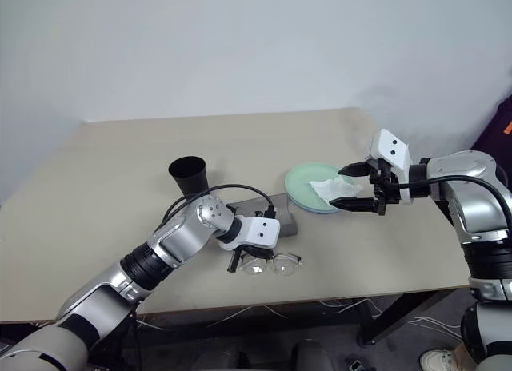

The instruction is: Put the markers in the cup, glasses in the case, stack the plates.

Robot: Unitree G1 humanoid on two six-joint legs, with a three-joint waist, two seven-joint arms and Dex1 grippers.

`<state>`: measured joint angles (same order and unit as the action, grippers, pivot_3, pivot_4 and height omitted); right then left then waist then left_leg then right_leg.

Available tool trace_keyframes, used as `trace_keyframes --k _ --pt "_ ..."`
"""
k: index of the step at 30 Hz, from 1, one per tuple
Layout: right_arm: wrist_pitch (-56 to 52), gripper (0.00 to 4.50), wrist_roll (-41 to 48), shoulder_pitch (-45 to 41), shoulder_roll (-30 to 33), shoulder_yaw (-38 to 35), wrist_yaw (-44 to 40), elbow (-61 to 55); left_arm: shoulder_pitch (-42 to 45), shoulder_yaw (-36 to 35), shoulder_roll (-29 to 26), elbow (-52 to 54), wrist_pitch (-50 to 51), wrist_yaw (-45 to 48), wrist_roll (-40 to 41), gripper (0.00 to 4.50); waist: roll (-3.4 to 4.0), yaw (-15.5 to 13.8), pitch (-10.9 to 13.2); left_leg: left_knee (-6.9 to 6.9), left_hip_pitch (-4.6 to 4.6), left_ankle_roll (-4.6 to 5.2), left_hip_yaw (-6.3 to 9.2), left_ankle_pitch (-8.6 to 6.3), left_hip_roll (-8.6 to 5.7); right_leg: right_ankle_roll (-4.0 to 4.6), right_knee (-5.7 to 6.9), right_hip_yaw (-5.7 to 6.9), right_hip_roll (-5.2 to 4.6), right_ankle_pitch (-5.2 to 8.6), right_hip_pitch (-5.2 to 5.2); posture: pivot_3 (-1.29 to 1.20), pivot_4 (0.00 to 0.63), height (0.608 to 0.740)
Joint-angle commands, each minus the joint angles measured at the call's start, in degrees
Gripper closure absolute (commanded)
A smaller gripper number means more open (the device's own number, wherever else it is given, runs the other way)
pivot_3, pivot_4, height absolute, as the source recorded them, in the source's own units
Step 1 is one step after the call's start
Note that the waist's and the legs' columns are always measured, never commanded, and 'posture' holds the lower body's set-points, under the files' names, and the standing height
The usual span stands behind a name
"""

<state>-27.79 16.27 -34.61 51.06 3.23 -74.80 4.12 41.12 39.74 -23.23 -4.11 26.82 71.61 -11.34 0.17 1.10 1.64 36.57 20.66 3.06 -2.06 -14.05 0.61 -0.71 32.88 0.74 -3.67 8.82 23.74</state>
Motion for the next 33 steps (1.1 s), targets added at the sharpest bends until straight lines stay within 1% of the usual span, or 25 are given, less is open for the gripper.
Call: trace_keyframes --k 1,5,9,16,18,21,24,28,33 --pt "0.5 0.35 0.6 -1.3 0.3 -0.7 -0.1 -0.7 1.2 -0.7 0.4 1.4 0.2 -0.2 0.0 4.45 0.00 0.0 0.0 0.00 0.00 0.00 0.00 0.00 0.00 0.00 0.00 0.00 0.00 0.00 0.00 0.00 0.000 0.731" --pt "0.6 0.35 0.5 -1.6 0.2 -0.4 -0.1 -0.5 1.5 -1.6 0.4 2.2 1.2 0.6 1.3 4.45 0.00 0.0 0.0 0.00 0.01 0.00 0.00 0.00 0.00 0.00 0.00 0.00 0.00 0.00 0.00 0.00 0.000 0.731" --pt "0.8 0.35 0.4 -2.0 0.1 -0.1 -0.3 -0.1 2.8 -4.6 0.5 5.9 3.7 3.3 5.8 4.45 0.00 0.0 0.0 0.00 0.02 0.00 0.00 0.00 0.00 0.00 -0.01 0.00 0.00 0.00 0.01 0.00 0.000 0.731" --pt "1.0 0.35 0.2 -2.5 0.1 0.2 -0.5 0.5 6.4 -7.6 -2.0 7.5 5.0 4.9 9.4 4.45 0.00 0.1 0.0 0.00 0.00 0.00 0.02 0.00 0.00 0.00 0.00 0.01 0.01 0.00 0.00 0.00 0.000 0.731" --pt "1.1 0.35 0.2 -2.7 0.1 0.4 -0.6 0.8 8.3 -8.7 -3.4 3.5 2.3 4.5 8.7 4.45 0.01 0.1 0.0 0.00 -0.02 0.00 -0.01 0.00 0.00 0.00 0.00 0.00 0.01 0.00 -0.01 0.00 0.000 0.731" --pt "1.3 0.35 0.2 -3.2 0.0 0.5 -0.6 1.3 11.5 -9.6 -4.4 -4.8 -3.7 1.4 6.3 4.45 0.00 0.0 0.0 0.03 -0.01 0.01 0.05 0.00 0.01 0.00 0.01 0.01 0.06 0.00 0.00 0.00 0.000 0.731" --pt "1.3 0.35 0.2 -3.5 -0.1 0.7 -0.7 1.5 14.6 -10.5 -3.7 -13.8 -8.9 -1.7 5.0 4.45 0.01 0.0 0.0 0.04 -0.01 0.01 0.07 0.01 0.01 0.00 0.00 0.01 0.07 0.00 -0.03 0.00 0.000 0.731" --pt "1.1 0.35 0.3 -3.8 -0.1 0.9 -0.6 1.5 16.5 -10.4 -2.0 -22.7 -14.2 -5.6 2.5 4.45 0.02 0.0 0.0 0.03 0.01 0.02 0.05 -0.01 0.00 -0.01 -0.03 0.00 0.05 0.00 -0.03 0.00 0.000 0.731" --pt "1.0 0.35 0.4 -4.1 -0.1 1.0 -0.5 1.4 15.5 -9.9 -0.2 -27.1 -18.0 -6.7 0.6 4.45 0.00 0.0 0.0 -0.01 0.11 0.10 0.07 -0.07 -0.02 -0.02 -0.02 0.00 0.06 -0.01 0.04 0.00 0.000 0.731"
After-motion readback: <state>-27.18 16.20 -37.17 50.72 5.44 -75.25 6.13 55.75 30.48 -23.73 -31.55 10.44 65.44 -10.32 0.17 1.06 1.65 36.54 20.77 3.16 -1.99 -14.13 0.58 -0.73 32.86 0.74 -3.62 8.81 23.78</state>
